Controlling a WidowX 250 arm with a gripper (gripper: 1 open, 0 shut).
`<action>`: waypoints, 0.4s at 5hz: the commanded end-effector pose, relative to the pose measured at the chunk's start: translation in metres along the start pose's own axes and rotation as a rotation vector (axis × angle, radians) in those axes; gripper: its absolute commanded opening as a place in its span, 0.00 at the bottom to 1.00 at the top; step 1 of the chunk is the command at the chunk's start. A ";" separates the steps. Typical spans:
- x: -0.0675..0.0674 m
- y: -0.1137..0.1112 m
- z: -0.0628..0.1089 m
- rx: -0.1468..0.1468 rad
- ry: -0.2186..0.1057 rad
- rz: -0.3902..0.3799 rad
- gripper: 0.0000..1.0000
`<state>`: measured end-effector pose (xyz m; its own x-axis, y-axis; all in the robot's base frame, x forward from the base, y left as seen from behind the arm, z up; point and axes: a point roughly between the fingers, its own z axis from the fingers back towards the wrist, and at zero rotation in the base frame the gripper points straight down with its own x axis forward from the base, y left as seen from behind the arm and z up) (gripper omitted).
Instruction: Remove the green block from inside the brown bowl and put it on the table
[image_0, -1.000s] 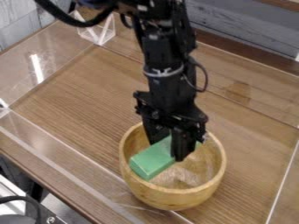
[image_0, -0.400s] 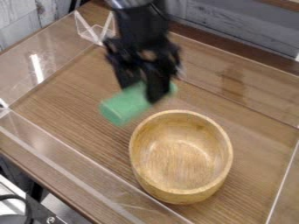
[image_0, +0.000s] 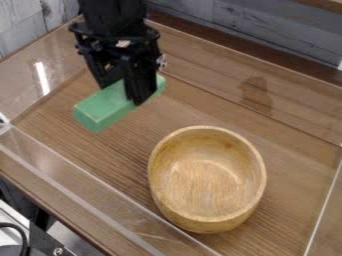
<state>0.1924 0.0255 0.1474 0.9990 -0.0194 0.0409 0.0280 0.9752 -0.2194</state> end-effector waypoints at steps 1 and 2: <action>-0.008 -0.017 -0.011 0.022 -0.024 -0.033 0.00; -0.009 -0.035 -0.022 0.024 -0.032 -0.031 0.00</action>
<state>0.1802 -0.0134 0.1275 0.9976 -0.0468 0.0507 0.0560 0.9785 -0.1985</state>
